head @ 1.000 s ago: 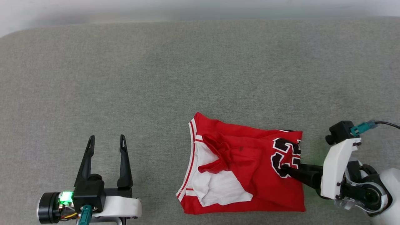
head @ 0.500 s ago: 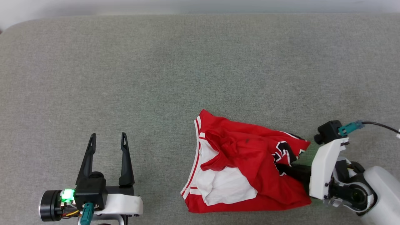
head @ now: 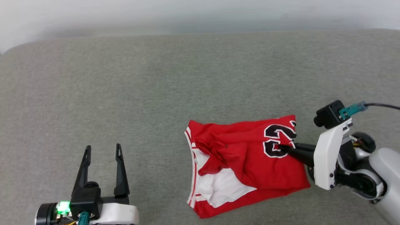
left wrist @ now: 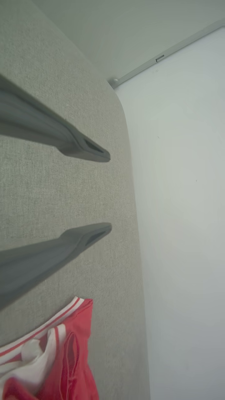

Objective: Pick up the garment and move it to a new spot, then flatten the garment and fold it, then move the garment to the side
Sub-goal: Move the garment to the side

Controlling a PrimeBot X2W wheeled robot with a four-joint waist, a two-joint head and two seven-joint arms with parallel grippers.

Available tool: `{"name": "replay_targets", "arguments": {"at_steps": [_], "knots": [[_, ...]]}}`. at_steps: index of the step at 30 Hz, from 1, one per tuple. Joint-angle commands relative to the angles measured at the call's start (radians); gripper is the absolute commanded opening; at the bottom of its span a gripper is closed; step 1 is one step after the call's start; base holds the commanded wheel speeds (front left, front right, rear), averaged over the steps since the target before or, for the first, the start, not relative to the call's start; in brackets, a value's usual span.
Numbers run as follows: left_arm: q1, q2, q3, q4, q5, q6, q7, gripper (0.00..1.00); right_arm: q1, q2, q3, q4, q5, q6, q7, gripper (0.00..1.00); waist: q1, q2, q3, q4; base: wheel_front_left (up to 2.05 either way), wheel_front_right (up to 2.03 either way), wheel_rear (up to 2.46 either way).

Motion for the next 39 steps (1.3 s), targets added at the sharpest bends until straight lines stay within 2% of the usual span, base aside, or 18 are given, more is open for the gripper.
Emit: {"name": "replay_targets", "arguments": {"at_steps": [1,10,16,20,27,32,39], "knots": [[0.013,-0.002,0.007,-0.003,-0.002,0.006,-0.005,1.00,-0.026,-0.023,0.012,-0.023,-0.013,0.000,0.002,0.00,0.0000,0.0000,-0.021,-0.037,0.00,0.00,0.00],[0.016,-0.002,0.033,-0.027,0.002,0.011,-0.005,1.00,-0.136,-0.188,0.055,-0.170,-0.070,0.000,0.028,0.00,0.0000,0.0000,-0.001,-0.193,0.00,0.00,0.00],[-0.029,0.017,0.042,-0.042,0.010,0.000,-0.004,1.00,-0.196,-0.268,0.030,-0.165,-0.114,0.000,0.015,0.00,0.0000,0.0000,0.077,-0.278,0.00,0.00,0.00],[-0.068,0.039,0.037,-0.052,0.021,-0.009,-0.004,1.00,-0.245,-0.308,0.008,-0.087,-0.169,0.000,-0.017,0.00,0.0000,0.0000,0.140,-0.310,0.00,0.00,0.00],[-0.121,0.081,0.031,-0.084,0.032,-0.010,-0.004,1.00,-0.341,-0.342,-0.024,0.130,-0.277,-0.001,-0.081,0.00,0.0000,0.0000,0.245,-0.324,0.00,0.00,0.00],[-0.149,0.109,0.031,-0.115,0.033,-0.001,-0.004,1.00,-0.394,-0.328,-0.067,0.299,-0.342,-0.001,-0.124,0.00,0.0000,0.0000,0.317,-0.322,0.00,0.00,0.00],[-0.169,0.147,0.036,-0.150,0.034,0.009,-0.004,1.00,-0.453,-0.269,-0.115,0.483,-0.392,-0.001,-0.204,0.00,0.0000,0.0000,0.400,-0.332,0.00,0.00,0.00]]}}
